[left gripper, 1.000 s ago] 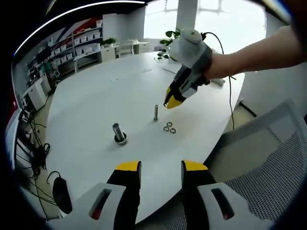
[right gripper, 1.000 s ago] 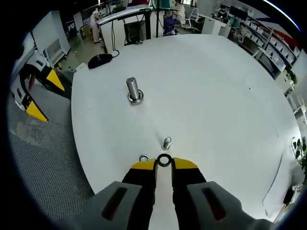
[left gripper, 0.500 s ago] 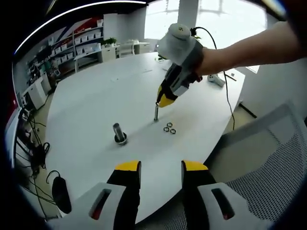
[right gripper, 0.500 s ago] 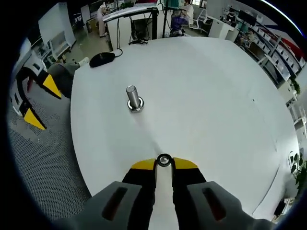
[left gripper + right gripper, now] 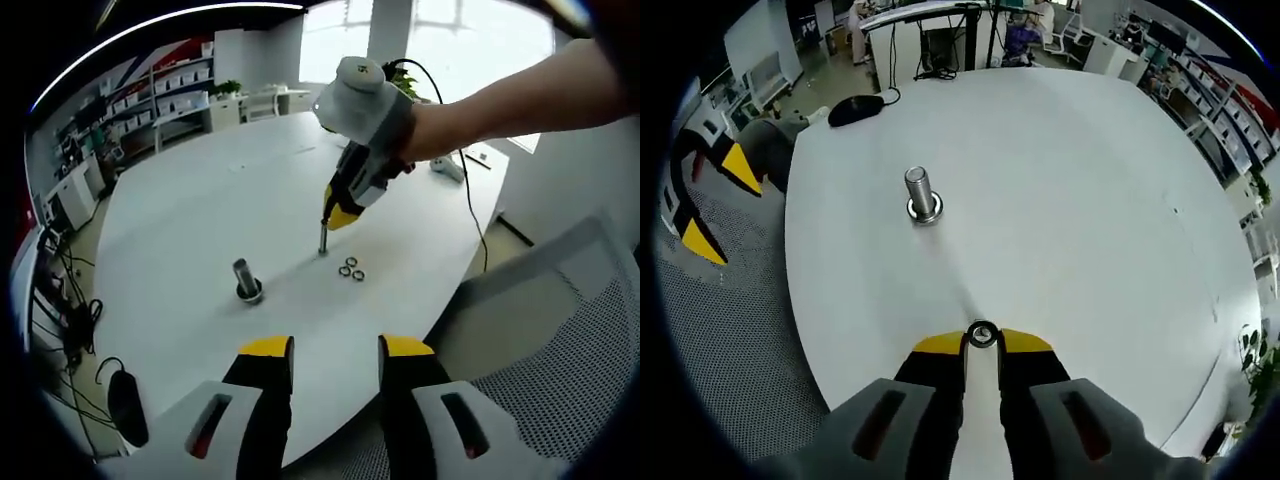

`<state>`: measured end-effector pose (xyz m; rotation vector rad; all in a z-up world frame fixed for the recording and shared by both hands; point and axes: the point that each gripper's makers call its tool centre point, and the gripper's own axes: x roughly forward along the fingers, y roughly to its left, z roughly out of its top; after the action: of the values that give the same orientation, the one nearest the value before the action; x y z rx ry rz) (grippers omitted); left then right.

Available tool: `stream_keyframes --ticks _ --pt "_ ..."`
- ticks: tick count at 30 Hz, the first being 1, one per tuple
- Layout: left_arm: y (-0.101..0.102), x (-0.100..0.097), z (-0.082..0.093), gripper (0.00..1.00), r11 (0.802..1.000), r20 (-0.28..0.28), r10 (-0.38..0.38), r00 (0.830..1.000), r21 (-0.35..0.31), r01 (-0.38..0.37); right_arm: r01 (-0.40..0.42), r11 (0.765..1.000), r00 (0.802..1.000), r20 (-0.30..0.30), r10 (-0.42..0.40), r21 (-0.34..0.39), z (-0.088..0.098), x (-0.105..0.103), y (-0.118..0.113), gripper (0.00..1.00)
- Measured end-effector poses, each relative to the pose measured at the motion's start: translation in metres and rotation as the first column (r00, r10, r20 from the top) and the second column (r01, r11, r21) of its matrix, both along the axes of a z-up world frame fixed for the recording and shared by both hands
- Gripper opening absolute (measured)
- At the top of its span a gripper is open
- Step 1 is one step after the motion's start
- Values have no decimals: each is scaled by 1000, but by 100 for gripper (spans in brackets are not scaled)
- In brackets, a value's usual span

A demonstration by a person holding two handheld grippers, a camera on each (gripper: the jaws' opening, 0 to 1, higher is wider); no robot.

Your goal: Place the washer onto the threaded stud by aligning its center hole with the stud, sliding it down to the base, and recovering from edge contact or off-axis alignment until the washer reaches the visible bottom stop.

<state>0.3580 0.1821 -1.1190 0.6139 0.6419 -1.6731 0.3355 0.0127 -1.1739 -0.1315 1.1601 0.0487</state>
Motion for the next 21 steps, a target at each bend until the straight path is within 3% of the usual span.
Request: stream_keyframes --ticks 21 --pt "-1 -2 0 32 1000 -9 -2 1000 -2 2 -10 1000 997 -71 11 7 -17 -1 -4 14"
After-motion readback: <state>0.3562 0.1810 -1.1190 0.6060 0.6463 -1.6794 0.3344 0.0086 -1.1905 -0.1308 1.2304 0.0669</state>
